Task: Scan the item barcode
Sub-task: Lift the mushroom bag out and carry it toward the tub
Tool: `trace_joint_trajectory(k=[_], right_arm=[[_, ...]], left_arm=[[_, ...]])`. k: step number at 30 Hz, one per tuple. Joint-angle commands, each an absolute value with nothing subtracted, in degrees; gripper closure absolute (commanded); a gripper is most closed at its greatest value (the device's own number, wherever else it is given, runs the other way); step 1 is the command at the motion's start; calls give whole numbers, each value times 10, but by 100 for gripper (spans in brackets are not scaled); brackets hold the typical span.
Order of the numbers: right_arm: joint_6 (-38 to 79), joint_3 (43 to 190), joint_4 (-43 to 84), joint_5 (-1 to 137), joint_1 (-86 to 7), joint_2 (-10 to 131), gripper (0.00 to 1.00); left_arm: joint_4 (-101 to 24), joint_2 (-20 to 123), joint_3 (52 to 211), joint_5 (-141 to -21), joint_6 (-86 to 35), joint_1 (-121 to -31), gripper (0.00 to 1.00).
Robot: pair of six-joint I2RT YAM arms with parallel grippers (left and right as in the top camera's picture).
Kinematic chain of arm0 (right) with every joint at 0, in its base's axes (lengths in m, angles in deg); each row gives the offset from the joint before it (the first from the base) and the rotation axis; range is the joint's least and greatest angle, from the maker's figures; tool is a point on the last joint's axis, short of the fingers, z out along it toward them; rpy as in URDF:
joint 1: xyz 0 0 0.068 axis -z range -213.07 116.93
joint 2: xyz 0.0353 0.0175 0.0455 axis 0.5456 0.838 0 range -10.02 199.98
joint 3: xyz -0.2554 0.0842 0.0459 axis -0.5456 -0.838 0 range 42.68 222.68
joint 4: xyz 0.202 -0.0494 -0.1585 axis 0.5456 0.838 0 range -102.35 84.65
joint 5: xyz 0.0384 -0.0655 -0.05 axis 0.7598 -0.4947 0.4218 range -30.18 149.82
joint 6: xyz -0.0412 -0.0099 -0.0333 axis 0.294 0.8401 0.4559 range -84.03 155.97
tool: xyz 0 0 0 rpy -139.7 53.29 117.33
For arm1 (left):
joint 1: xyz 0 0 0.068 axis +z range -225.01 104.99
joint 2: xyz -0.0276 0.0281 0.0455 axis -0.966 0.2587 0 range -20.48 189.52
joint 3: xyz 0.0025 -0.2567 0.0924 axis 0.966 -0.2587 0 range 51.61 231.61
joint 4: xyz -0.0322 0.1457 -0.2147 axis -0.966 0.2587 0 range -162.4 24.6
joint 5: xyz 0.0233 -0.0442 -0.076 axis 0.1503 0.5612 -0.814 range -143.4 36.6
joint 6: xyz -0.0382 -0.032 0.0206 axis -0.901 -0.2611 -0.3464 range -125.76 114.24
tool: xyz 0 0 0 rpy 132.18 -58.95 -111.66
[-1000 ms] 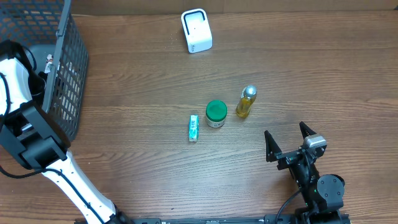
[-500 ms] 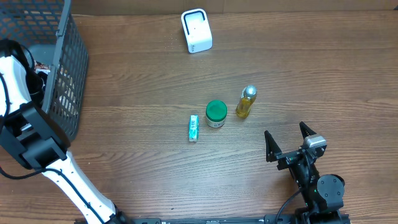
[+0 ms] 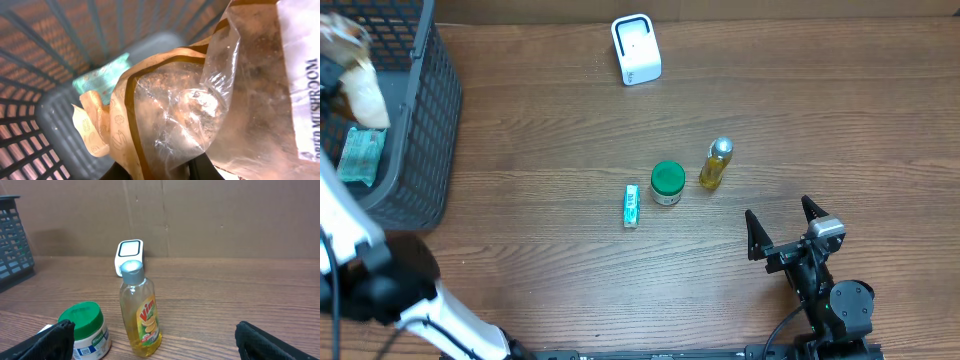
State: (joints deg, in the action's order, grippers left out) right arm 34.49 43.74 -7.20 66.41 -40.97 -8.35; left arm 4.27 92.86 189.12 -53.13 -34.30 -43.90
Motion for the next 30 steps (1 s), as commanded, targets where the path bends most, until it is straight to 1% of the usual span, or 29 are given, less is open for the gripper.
trace_joint_trajectory(k=[1, 5, 8, 11, 15, 19, 24, 29, 30], right_arm=[[343, 435, -75, 659, -410, -84, 0], [343, 435, -75, 659, -410, -84, 0], [343, 435, -75, 659, -410, -84, 0], [343, 435, -75, 659, -410, -84, 0], [343, 435, -75, 659, -410, -84, 0], [343, 435, -75, 659, -410, -84, 0], [343, 435, -75, 659, -410, -84, 0], [343, 435, -75, 659, -410, -84, 0], [343, 435, -75, 659, -410, -84, 0]], left_arm=[[43, 872, 1902, -628, -336, -444, 96], [68, 839, 1902, -773, -327, -452, 96], [101, 836, 1902, -811, -296, -476, 96], [139, 840, 1896, -772, -272, -523, 96], [186, 849, 1893, -696, -272, -586, 95], [231, 856, 1891, -655, -271, -649, 96], [244, 860, 1873, -652, -272, -719, 96], [244, 860, 1835, -648, -273, -770, 96], [241, 860, 1811, -638, -293, -786, 96]])
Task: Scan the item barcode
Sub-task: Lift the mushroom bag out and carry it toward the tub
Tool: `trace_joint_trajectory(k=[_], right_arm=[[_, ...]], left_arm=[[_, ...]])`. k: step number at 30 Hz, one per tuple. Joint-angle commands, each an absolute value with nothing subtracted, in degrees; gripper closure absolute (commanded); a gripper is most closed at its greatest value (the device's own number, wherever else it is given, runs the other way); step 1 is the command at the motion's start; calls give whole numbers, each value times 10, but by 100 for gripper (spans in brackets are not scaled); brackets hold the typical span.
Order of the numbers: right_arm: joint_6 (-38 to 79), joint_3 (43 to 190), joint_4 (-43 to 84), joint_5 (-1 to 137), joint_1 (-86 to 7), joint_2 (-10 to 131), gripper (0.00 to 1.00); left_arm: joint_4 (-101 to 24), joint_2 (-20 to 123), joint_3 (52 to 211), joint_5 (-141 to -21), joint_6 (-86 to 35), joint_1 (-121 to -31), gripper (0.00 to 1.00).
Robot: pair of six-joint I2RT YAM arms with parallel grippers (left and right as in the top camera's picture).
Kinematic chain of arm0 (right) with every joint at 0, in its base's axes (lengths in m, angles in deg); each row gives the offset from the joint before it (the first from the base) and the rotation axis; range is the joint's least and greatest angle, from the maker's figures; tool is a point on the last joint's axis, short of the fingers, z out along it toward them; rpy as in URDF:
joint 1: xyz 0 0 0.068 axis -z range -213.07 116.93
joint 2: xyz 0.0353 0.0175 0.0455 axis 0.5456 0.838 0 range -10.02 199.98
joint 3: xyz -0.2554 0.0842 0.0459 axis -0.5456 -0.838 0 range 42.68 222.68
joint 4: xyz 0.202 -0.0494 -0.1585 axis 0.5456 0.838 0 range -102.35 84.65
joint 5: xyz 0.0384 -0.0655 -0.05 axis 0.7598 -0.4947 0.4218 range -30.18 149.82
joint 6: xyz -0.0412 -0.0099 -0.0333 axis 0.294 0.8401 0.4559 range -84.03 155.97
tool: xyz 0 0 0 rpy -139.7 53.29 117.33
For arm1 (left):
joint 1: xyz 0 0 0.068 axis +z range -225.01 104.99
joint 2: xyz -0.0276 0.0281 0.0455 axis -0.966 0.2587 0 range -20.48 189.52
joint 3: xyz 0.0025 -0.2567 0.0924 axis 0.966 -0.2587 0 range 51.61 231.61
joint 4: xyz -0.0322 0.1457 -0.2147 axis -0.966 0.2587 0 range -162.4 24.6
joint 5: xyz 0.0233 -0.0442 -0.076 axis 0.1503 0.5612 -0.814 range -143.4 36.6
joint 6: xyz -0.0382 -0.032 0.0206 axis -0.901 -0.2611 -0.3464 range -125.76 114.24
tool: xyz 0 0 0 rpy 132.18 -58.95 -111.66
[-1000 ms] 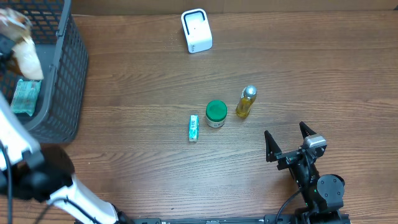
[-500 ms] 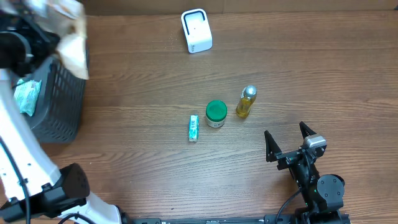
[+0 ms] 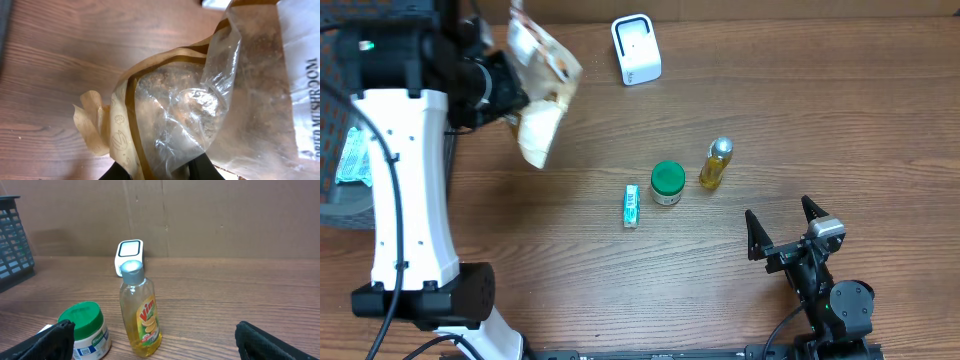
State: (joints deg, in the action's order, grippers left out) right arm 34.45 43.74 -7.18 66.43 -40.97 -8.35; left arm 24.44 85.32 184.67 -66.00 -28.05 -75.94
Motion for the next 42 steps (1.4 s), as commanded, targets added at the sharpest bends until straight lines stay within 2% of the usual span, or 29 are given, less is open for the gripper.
trace_joint_trajectory(k=[1, 8, 16, 27, 42], right_arm=[[343, 435, -75, 659, -410, -84, 0], [343, 435, -75, 659, -410, -84, 0], [343, 435, -75, 659, -410, -84, 0], [343, 435, -75, 659, -410, -84, 0], [343, 435, -75, 659, -410, -84, 0]], left_arm=[[237, 860, 1798, -627, -308, -793, 96], [196, 860, 1681, -559, -440, -820, 95], [113, 860, 1528, -508, -522, -833, 95], [1, 860, 1395, -498, -525, -848, 95], [-100, 860, 1305, -486, -525, -876, 95]])
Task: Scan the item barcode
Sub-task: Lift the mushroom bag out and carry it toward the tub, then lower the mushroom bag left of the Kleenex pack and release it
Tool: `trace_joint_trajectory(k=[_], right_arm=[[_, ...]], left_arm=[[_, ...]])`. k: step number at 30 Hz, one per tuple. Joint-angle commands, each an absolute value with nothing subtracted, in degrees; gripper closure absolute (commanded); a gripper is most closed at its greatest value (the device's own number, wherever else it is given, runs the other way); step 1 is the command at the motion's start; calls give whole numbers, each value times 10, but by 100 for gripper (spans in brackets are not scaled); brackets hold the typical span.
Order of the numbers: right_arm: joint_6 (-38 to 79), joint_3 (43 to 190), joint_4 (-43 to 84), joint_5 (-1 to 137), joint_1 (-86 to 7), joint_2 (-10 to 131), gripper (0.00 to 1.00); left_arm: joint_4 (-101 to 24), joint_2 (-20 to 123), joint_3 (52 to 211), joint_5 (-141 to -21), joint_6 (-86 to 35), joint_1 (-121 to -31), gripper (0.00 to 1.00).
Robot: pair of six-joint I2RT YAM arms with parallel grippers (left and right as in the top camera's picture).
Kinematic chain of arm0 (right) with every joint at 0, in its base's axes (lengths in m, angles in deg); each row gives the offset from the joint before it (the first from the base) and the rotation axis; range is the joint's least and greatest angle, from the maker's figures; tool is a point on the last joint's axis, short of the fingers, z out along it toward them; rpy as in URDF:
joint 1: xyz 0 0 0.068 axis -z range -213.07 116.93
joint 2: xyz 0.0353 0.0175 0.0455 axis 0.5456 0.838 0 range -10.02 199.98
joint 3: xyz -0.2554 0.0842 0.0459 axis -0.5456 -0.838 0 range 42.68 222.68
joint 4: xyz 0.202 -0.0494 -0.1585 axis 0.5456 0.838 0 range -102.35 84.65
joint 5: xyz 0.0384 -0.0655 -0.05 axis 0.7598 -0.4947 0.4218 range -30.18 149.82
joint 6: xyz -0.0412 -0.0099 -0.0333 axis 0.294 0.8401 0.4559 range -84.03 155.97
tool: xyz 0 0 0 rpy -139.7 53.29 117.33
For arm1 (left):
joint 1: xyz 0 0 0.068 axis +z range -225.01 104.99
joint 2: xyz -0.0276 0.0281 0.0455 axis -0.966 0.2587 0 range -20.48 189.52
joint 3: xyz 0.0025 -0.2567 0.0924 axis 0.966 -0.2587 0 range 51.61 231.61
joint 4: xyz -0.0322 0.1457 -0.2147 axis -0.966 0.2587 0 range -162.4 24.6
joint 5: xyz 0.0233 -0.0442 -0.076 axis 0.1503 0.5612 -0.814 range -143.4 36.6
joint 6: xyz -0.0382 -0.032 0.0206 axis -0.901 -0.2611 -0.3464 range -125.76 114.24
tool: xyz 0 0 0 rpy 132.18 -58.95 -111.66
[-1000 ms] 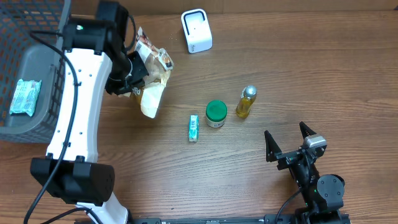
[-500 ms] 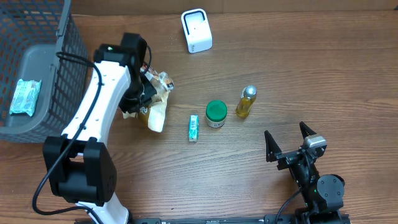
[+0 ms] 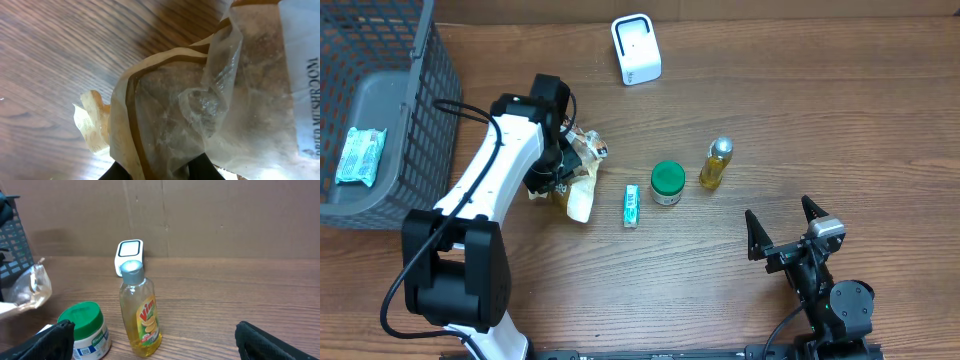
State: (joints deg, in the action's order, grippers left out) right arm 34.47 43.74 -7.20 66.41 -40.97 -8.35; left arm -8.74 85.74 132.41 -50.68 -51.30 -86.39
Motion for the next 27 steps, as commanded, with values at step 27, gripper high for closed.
trace_joint_trajectory(k=[27], right_arm=[[343, 435, -75, 659, -410, -84, 0]], left_arm=[[-144, 864, 1286, -467, -542, -930, 86]])
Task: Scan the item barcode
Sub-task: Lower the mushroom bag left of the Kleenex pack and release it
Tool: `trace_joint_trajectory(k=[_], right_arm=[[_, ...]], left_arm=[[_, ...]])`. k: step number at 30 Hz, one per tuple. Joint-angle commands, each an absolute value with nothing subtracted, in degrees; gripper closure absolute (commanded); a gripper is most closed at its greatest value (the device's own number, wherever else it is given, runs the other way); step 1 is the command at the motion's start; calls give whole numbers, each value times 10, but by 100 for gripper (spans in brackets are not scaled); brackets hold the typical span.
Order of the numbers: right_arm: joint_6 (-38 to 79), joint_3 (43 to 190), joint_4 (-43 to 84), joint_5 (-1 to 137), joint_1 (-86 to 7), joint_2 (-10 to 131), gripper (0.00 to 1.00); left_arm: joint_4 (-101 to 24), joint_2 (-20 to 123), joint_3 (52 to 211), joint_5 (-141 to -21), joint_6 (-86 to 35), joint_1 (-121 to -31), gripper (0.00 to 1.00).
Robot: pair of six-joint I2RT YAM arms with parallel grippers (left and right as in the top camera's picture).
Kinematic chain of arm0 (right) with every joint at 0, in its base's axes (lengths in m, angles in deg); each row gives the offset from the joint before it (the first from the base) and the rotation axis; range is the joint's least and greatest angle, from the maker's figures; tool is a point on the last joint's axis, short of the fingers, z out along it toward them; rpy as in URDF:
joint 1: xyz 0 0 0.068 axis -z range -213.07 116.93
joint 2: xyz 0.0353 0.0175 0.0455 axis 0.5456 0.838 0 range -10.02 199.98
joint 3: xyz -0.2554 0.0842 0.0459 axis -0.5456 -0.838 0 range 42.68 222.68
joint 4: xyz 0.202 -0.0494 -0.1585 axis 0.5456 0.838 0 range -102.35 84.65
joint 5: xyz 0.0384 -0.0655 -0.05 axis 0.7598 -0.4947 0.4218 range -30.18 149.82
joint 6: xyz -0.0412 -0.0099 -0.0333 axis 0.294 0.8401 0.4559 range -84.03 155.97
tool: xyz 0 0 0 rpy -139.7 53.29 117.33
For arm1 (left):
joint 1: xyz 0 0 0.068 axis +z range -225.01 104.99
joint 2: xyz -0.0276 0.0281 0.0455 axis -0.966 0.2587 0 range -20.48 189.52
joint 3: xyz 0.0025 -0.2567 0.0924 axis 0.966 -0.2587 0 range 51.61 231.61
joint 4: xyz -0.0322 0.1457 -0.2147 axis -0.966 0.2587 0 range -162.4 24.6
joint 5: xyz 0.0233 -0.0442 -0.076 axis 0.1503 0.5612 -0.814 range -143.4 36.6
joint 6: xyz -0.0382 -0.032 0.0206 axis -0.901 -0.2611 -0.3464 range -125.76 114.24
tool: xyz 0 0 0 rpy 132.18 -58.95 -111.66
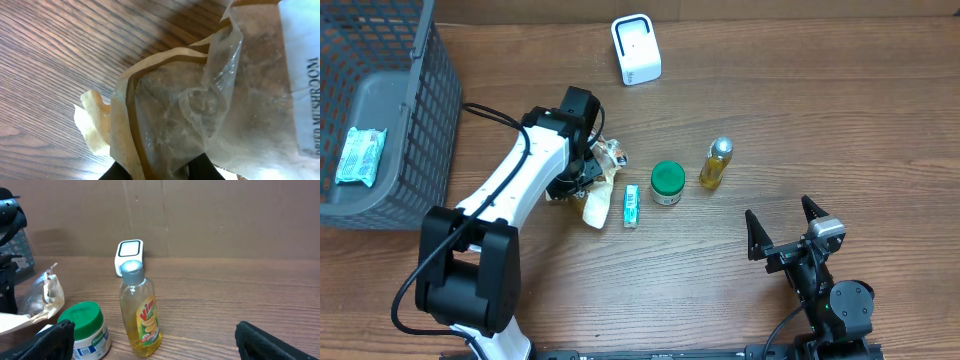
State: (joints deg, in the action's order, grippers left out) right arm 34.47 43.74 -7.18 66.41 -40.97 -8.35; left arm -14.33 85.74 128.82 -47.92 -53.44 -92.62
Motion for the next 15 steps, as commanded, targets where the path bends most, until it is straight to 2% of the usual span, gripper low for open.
trace_joint_trajectory(k=[1, 15], right_arm=[[343, 435, -75, 659, -410, -84, 0], [343, 435, -75, 659, -410, -84, 0]], left_arm=[[-144, 864, 1286, -466, -543, -930, 86], [-173, 866, 1286, -466, -542, -931, 81]])
